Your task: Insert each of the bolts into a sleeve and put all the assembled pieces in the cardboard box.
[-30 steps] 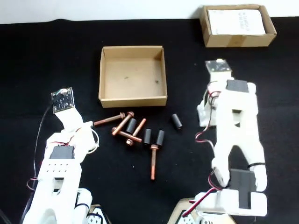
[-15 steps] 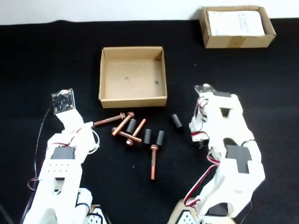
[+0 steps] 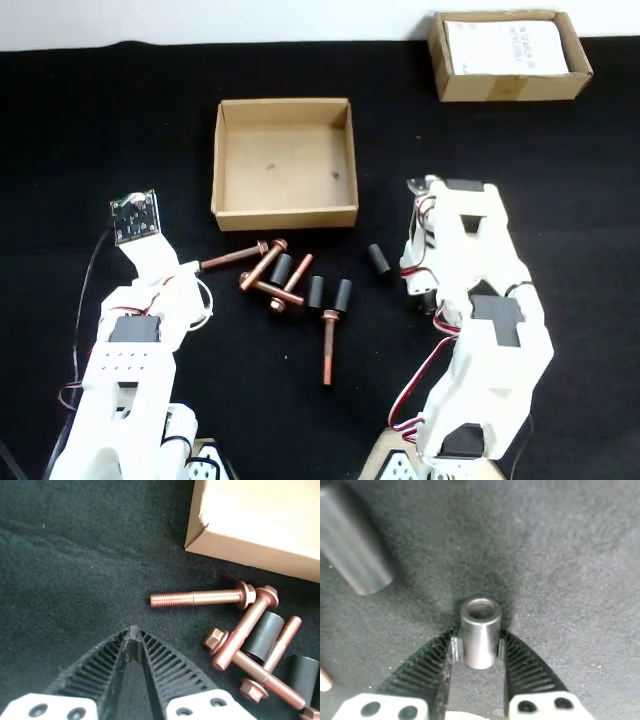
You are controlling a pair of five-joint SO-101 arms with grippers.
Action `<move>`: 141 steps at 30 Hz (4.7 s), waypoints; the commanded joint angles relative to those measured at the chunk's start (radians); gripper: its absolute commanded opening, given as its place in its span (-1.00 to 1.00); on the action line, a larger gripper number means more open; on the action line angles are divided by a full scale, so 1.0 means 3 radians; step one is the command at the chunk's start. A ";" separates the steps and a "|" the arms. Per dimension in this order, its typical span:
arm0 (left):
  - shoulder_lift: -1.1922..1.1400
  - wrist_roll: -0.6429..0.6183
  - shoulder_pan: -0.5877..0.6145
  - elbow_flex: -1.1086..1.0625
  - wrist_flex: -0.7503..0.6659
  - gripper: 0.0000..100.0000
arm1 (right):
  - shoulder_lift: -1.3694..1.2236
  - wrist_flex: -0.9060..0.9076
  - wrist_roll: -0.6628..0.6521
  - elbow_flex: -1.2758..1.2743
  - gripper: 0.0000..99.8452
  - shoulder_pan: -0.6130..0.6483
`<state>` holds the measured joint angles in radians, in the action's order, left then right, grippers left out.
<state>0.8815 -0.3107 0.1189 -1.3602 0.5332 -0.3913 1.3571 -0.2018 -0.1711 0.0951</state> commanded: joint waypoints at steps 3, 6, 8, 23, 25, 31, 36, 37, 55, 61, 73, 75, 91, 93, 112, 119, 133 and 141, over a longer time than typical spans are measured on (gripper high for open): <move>-0.0008 -0.0005 0.0018 0.0013 -0.0041 -0.98 | -0.0003 -0.0003 -0.0118 0.0243 -0.75 0.0161; -0.0008 -0.0005 0.0018 0.0013 -0.0041 -0.98 | 0.0003 0.0003 -0.0123 0.0243 -0.72 0.0171; -0.0008 -0.0005 0.0013 0.0013 -0.0041 -0.98 | 0.0013 0.0033 -0.0123 0.0243 -0.72 0.0171; -0.0008 -0.0005 0.0013 0.0013 -0.0041 -0.98 | -0.0008 0.0463 -0.0128 0.0862 -0.72 0.0207; -0.0008 -0.0005 0.0013 0.0013 -0.0041 -0.98 | -0.0008 0.0437 -0.0123 0.0749 -0.72 0.0197; -0.0008 -0.0005 0.0013 0.0013 -0.0041 -0.98 | 0.0008 0.0171 -0.0118 0.0325 -0.72 0.0176; -0.0008 -0.0005 0.0013 0.0013 -0.0041 -0.98 | -0.0003 -0.0059 -0.0123 0.0217 -0.76 0.0095; -0.0008 -0.0005 0.0013 0.0013 -0.0041 -0.98 | -0.0003 -0.0095 -0.0123 0.0202 -0.82 0.0074; -0.0637 -0.0143 -0.0079 0.0391 0.0036 -0.98 | 0.1343 0.1353 -0.0082 0.1368 -0.99 -0.0228; -0.1956 -0.0225 -0.0125 0.2059 0.1396 -0.98 | 0.2417 0.1343 0.0082 0.0616 -0.99 -0.0284; -0.3634 0.0537 -0.0775 0.4780 0.3268 -0.98 | 0.3741 0.0161 0.0031 -0.1624 -0.99 -0.1123; -0.3782 0.0885 -0.0811 0.4948 0.3263 -0.98 | 0.3828 -0.0043 -0.0041 -0.1864 -0.99 -0.1286; -0.4565 0.3064 -0.0882 0.5143 0.3212 -0.82 | 0.3936 -0.0892 -0.0061 -0.2616 -0.99 -0.1614; -0.4570 0.3064 -0.0892 0.5143 0.3130 -0.75 | 0.3915 -0.0933 -0.0051 -0.2626 -0.99 -0.1609; -0.5194 0.3437 -0.0744 0.5475 0.2956 -0.96 | 0.3910 -0.0949 -0.0061 -0.2606 -0.99 -0.1634; -0.5501 0.3437 -0.0749 0.5951 0.3345 -0.98 | 0.3910 -0.0944 -0.0061 -0.2601 -0.99 -0.1634; -0.3966 0.2537 -0.1337 0.6564 0.4117 -0.98 | 0.3915 -0.0187 0.0174 -0.1562 -0.99 -0.1245; -0.2458 0.2092 -0.1665 0.6339 0.4117 -0.98 | 0.3961 0.0887 0.0159 -0.0627 -0.99 -0.0432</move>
<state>-0.0499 0.3521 -0.3598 0.5608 1.7622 0.7610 1.5213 -0.1573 -0.4826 -0.1120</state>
